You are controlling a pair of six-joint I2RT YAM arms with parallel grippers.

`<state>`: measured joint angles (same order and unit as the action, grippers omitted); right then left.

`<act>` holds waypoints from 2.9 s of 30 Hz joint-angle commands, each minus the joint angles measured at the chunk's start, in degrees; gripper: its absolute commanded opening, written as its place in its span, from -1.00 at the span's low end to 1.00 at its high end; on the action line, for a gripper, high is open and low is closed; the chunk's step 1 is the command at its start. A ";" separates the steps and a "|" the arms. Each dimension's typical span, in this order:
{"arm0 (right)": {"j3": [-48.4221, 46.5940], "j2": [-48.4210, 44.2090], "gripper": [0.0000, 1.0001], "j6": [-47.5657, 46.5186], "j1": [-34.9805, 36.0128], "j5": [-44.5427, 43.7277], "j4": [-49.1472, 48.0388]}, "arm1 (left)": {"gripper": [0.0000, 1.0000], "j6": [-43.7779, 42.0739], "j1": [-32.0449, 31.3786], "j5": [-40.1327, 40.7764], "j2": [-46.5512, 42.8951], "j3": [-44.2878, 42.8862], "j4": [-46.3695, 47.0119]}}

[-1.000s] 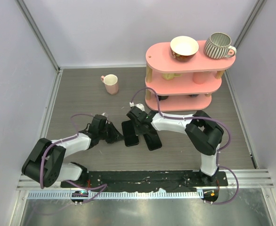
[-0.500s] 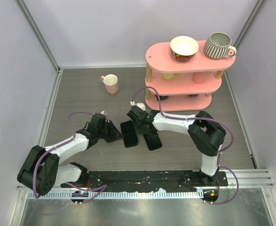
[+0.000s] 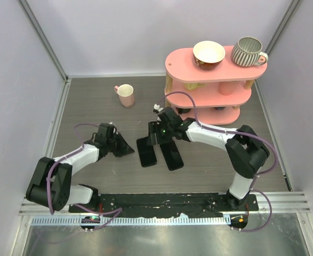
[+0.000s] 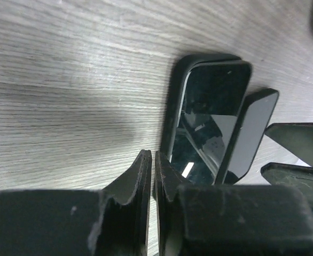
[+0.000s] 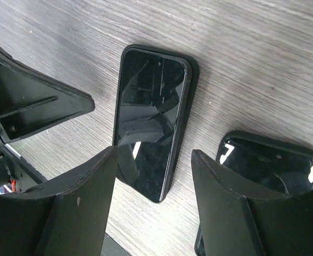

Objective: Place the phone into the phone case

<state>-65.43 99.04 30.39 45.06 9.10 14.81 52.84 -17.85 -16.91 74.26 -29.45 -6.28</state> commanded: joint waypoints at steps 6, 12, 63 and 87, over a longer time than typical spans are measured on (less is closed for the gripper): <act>-0.84 6.95 0.32 -1.30 1.08 4.19 -3.12 | -0.83 0.07 0.53 -5.42 6.07 0.45 5.13; -0.67 9.32 0.83 -0.95 3.37 4.24 -3.90 | -0.82 1.39 0.44 -6.21 6.69 1.94 8.21; 17.71 2.82 0.50 19.20 -4.19 23.69 -39.61 | -0.82 4.29 0.36 -9.11 7.39 6.86 16.30; 14.72 3.17 0.01 16.54 -4.19 25.70 -34.23 | -0.81 2.71 0.44 -8.67 8.01 4.76 13.84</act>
<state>-48.45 103.85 47.18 40.66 33.15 -20.51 57.45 -17.23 -27.03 82.52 -23.46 9.85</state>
